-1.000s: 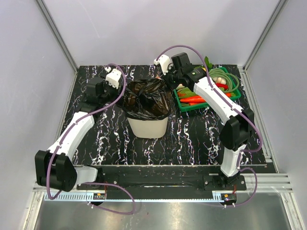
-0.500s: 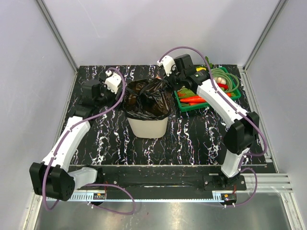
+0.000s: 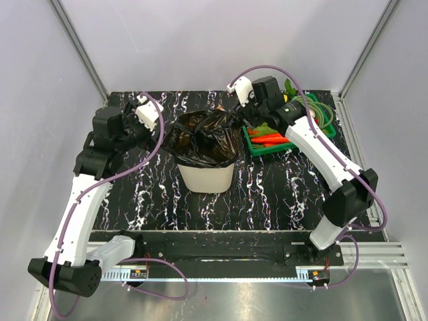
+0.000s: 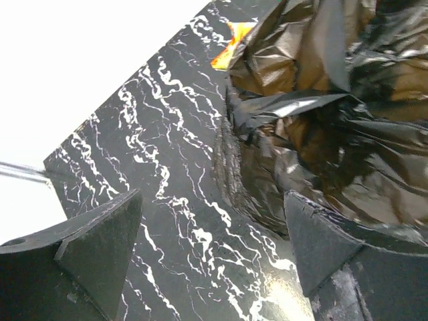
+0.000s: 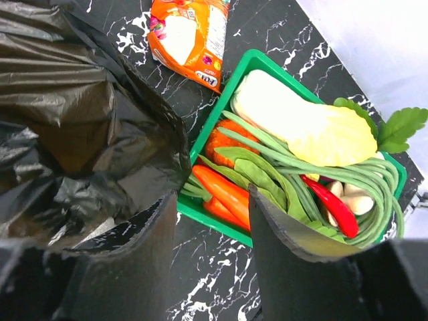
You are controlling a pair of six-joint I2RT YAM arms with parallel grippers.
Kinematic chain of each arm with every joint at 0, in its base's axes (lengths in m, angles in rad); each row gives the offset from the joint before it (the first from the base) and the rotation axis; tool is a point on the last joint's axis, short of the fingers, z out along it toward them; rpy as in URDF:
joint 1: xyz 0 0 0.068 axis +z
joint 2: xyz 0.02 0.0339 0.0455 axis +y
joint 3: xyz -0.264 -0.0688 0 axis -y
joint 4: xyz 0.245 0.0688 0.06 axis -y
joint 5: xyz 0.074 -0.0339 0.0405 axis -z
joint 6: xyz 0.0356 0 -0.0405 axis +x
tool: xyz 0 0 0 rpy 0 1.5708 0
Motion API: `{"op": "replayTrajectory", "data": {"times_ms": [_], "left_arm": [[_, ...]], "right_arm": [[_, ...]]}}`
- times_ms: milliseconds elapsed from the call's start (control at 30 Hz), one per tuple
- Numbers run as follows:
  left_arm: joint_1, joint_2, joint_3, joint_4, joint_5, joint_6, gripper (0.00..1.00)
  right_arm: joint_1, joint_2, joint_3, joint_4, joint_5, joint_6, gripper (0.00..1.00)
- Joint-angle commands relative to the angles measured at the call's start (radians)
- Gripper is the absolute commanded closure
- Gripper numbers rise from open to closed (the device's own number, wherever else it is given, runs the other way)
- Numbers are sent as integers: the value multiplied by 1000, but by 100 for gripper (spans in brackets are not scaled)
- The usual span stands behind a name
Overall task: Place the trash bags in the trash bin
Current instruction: Place the trash bag in the trash bin.
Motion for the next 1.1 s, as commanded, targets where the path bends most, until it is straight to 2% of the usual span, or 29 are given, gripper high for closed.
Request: {"op": "replayTrajectory", "data": {"times_ms": [0, 133, 200, 300, 567, 833, 933, 1067], "left_arm": [[3, -31, 93, -181, 183, 160, 9], [3, -42, 119, -379, 378, 334, 7], [3, -43, 119, -444, 423, 408, 6], [3, -45, 104, -470, 441, 455, 6], [3, -33, 32, -349, 435, 462, 7], [2, -8, -5, -255, 418, 455, 13], [2, 3, -14, -252, 430, 460, 25], [2, 0, -37, -252, 463, 471, 54]], "right_arm": [[-2, -102, 5, -25, 37, -7, 45], [-2, -148, 5, -88, 12, -4, 32], [-2, -171, 2, -123, -9, -1, 27], [-2, -205, -13, -163, -37, 1, 24], [-2, -289, -80, -192, -104, 22, 23], [-2, -328, -113, -229, -188, 35, 25], [-2, -334, -114, -249, -251, 42, 27], [-2, -338, -113, -250, -365, 71, 26]]}}
